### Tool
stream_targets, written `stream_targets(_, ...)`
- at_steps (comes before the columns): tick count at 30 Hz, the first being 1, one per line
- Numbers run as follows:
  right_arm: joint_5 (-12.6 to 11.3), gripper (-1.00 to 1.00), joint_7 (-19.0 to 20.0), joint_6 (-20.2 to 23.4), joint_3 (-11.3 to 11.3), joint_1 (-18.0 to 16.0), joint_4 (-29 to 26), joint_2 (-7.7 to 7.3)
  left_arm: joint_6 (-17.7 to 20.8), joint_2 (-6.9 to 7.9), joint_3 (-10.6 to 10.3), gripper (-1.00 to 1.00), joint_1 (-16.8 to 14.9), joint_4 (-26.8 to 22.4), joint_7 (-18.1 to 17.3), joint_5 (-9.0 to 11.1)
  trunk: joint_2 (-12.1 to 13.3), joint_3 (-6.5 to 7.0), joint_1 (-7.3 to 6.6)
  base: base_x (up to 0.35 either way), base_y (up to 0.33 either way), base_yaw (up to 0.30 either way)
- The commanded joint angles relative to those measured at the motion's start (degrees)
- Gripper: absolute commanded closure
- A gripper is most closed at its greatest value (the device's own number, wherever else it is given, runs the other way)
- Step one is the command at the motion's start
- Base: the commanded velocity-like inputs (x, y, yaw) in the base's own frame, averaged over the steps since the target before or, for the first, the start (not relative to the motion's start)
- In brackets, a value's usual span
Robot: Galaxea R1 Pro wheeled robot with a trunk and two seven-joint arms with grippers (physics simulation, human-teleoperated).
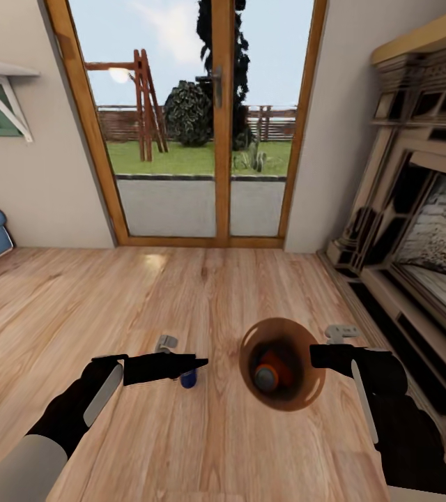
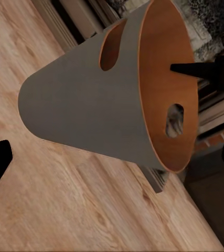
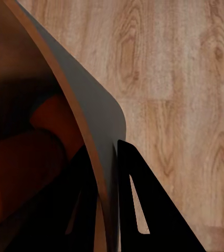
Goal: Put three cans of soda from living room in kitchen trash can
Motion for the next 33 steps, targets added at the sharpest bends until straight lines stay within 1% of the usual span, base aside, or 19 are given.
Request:
stream_targets(1,-1.3,1.0,0.2,0.1,0.0,0.0,0.0,0.01,0.0,0.0,0.0,-1.0,0.0,0.0,0.0,0.0,0.0,0.01,-0.01,0.337,0.0,0.0)
stream_targets(4,-1.3,1.0,0.2,0.1,0.0,0.0,0.0,0.01,0.0,0.0,0.0,-1.0,0.0,0.0,0.0,-0.1,0.0,0.01,-0.01,0.337,0.0,0.0)
stream_targets(7,-1.3,1.0,0.3,0.1,0.0,0.0,0.0,0.01,0.0,-0.07,0.0,-1.0,0.0,0.0,0.0,-0.9,0.0,0.01,-0.01,0.337,0.0,0.0)
stream_targets(10,-1.3,1.0,0.2,0.1,0.0,0.0,0.0,0.01,0.0,-0.07,0.0,-1.0,0.0,0.1,0.0,-1.2,0.0,0.01,-0.01,0.337,0.0,0.0)
stream_targets(33,-1.3,1.0,0.3,0.1,0.0,0.0,0.0,0.01,0.0,-0.05,0.1,-1.0,0.0,0.0,0.0,-1.3,0.0,0.01,-0.01,0.337,0.0,0.0)
